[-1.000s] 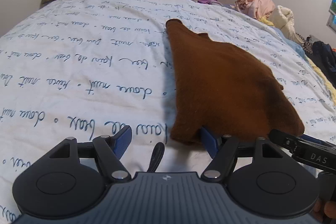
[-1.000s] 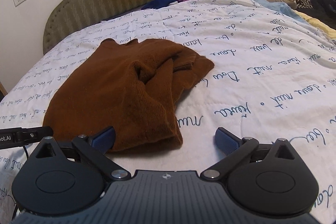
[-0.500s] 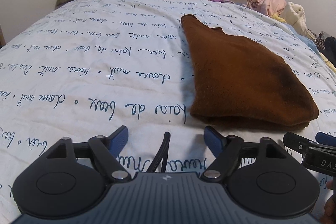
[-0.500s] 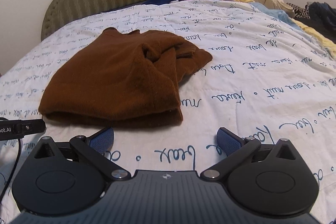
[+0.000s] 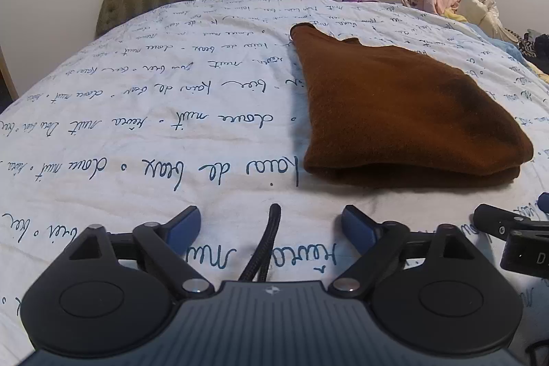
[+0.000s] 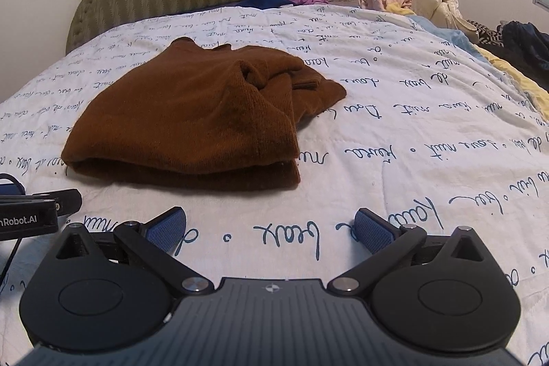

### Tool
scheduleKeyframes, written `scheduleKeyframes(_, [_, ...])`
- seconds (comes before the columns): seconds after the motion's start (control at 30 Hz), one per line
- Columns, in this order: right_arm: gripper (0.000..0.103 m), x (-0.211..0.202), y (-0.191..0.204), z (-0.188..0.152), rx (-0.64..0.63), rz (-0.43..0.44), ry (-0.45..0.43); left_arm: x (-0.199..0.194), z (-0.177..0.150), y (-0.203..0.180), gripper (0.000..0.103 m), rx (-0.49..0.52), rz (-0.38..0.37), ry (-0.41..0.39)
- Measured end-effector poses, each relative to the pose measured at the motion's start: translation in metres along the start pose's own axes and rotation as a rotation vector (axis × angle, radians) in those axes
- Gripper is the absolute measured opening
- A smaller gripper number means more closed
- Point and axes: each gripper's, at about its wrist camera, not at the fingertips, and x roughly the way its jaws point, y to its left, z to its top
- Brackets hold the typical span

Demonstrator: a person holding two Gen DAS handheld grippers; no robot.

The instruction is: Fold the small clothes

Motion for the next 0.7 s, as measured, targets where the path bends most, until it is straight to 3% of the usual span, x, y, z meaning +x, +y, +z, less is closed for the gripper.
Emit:
scheduleKeyframes(0.3, [0.103, 0.0019, 0.0026, -0.0047, -0.016, -0.009, -0.007, 0.0032, -0.0053, -0.0012, 0.102, 0.011, 0.027, -0.016])
scheduleKeyframes(0.7, [0.103, 0.0025, 0.0020, -0.0054, -0.013, -0.007, -0.007, 0.0044, -0.0077, -0.0002, 0.103, 0.004, 0.025, -0.024])
